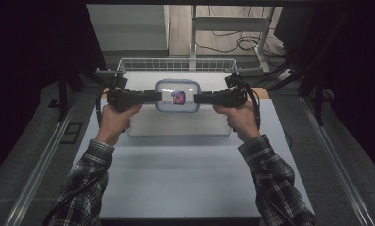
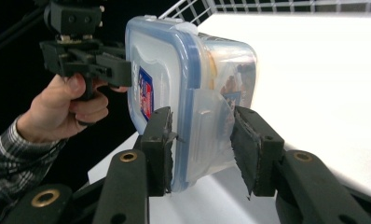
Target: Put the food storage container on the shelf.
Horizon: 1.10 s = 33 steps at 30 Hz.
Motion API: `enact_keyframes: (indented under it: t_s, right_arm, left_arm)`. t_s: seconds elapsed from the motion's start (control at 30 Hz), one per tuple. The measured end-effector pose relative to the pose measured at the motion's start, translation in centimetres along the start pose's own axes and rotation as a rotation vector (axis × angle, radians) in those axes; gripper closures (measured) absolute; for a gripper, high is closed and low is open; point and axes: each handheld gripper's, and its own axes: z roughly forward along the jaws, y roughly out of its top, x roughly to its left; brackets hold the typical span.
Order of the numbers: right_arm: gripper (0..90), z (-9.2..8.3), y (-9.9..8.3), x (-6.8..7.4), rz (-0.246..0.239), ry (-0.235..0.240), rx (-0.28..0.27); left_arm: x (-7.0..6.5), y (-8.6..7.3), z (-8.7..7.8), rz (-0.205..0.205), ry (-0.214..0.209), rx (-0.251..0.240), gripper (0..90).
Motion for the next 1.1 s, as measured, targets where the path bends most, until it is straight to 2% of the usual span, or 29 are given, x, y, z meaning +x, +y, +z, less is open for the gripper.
enact_keyframes:
  t_s: [0.2, 0.37, 0.57, 0.73, 0.83, 0.87, 0.9, 0.93, 0.97, 1.03, 1.1]
  right_arm:
    - [58.3, 0.0, 1.4, -1.2, 0.023, -0.016, -0.020]
    - [58.1, 0.4, 1.9, -2.3, 0.057, -0.022, -0.031]
    - [57.8, 1.2, 2.2, -3.5, 0.083, -0.019, -0.031]
    - [57.1, 1.6, 2.1, -4.2, 0.122, -0.010, -0.039]
    - [56.9, 1.7, 2.0, -4.3, 0.135, -0.013, -0.048]
    - [56.3, 1.8, 2.0, -4.2, 0.134, -0.028, -0.050]
    - [56.3, 1.8, 2.0, -4.2, 0.134, -0.028, -0.050]
    - [54.4, 2.0, 2.1, -4.0, 0.122, -0.059, -0.037]
    - [53.7, 2.1, 2.2, -3.9, 0.117, -0.069, -0.032]
    - [53.0, 2.2, 2.2, -3.8, 0.114, -0.077, -0.027]
    - [52.7, 2.3, 2.3, -3.9, 0.119, -0.087, -0.032]
  left_arm:
    - [1.0, 1.2, 0.9, -0.014, -0.002, -0.009, 57.0]
    - [2.1, 1.8, 1.7, -0.043, -0.002, -0.007, 56.8]
    - [3.0, 2.3, 2.1, -0.053, 0.015, 0.006, 56.4]
    - [3.2, 2.4, 2.2, -0.036, 0.022, 0.003, 55.7]
    - [3.1, 2.5, 2.3, -0.020, 0.047, 0.005, 54.7]
    - [3.0, 2.6, 2.4, -0.003, 0.079, 0.022, 54.2]
    - [3.0, 2.6, 2.4, -0.003, 0.079, 0.022, 54.2]
    - [2.9, 2.6, 2.5, 0.002, 0.080, 0.028, 54.2]
    - [2.9, 2.6, 2.5, 0.002, 0.080, 0.028, 54.1]
    - [2.8, 2.5, 2.8, 0.018, 0.113, 0.049, 54.6]
    - [2.8, 2.4, 2.9, 0.020, 0.118, 0.051, 54.7]
